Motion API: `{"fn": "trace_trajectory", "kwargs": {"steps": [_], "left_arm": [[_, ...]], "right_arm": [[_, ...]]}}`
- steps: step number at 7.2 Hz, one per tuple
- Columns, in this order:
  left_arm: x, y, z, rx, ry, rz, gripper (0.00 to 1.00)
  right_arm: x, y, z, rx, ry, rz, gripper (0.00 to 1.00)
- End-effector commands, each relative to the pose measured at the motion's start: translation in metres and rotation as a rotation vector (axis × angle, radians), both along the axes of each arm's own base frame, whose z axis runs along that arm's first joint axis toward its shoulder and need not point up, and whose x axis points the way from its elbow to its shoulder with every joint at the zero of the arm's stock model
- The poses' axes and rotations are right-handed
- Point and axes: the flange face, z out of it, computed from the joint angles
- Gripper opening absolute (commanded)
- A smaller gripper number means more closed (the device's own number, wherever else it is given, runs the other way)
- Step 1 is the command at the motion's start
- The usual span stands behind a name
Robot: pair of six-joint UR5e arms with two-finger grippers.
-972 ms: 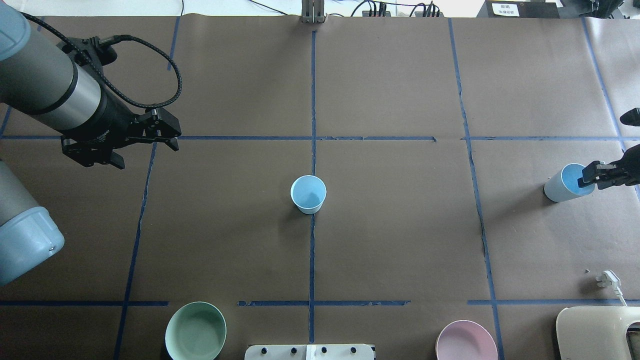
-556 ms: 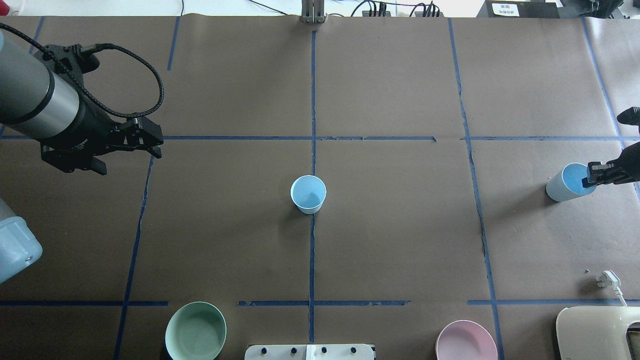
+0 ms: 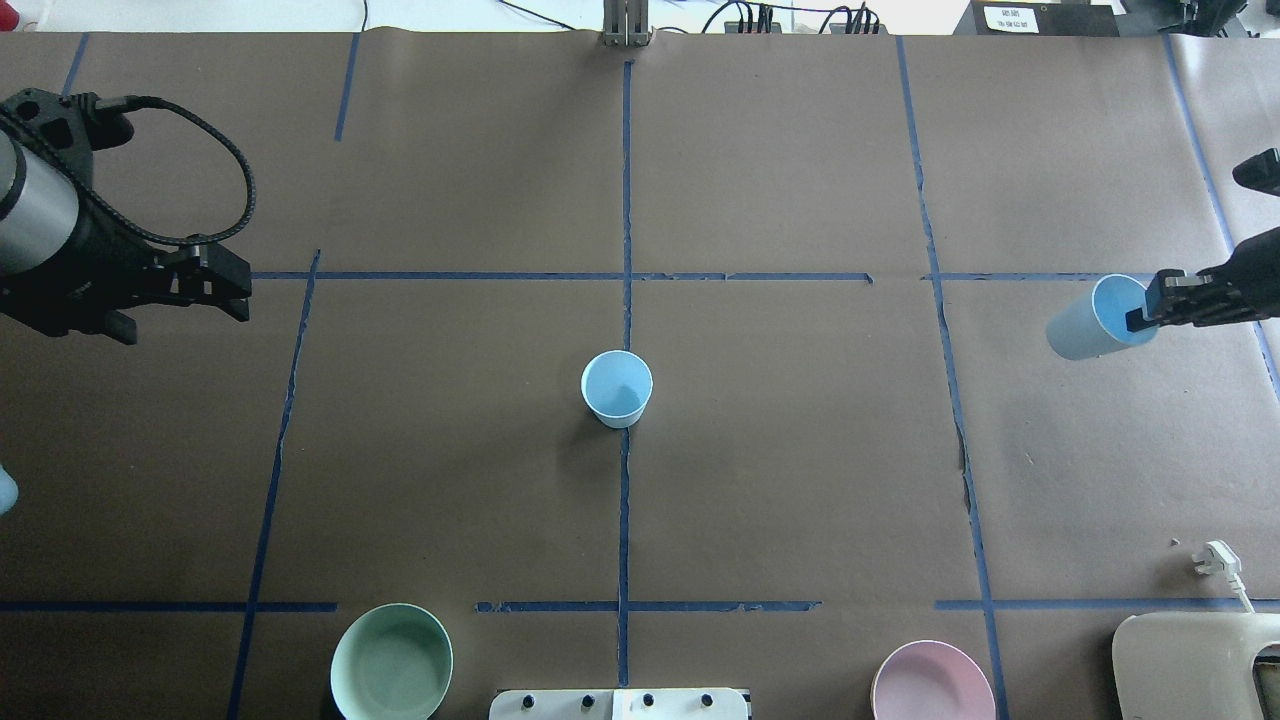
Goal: Stack blue cups with both arms
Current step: 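Grasp the second light-blue cup with the right gripper and lift it, then carry the held cup with the right gripper over the center cup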
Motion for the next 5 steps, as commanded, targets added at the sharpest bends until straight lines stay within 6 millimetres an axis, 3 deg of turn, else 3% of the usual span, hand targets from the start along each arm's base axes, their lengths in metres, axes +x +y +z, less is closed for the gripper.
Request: {"fn": "trace_trajectory", "kwargs": {"steps": [1,3,4,5], "left_arm": [[-0.047,-0.007,0.058,0.099,-0.095,0.135,1.00],[-0.068,-0.012,0.088,0.142,-0.137,0.215,1.00],[-0.073,-0.016,0.093,0.141,-0.143,0.214,1.00],[-0.075,-0.019,0.098,0.139,-0.150,0.219,1.00]], "right_arm": [[-0.044,-0.021,-0.091,-0.048,-0.117,0.037,0.00],[-0.109,-0.028,-0.165,-0.096,-0.173,0.019,0.00],[-0.148,-0.021,-0.211,-0.085,-0.137,0.026,0.00],[-0.186,-0.001,-0.257,-0.071,-0.066,0.038,0.00]]}}
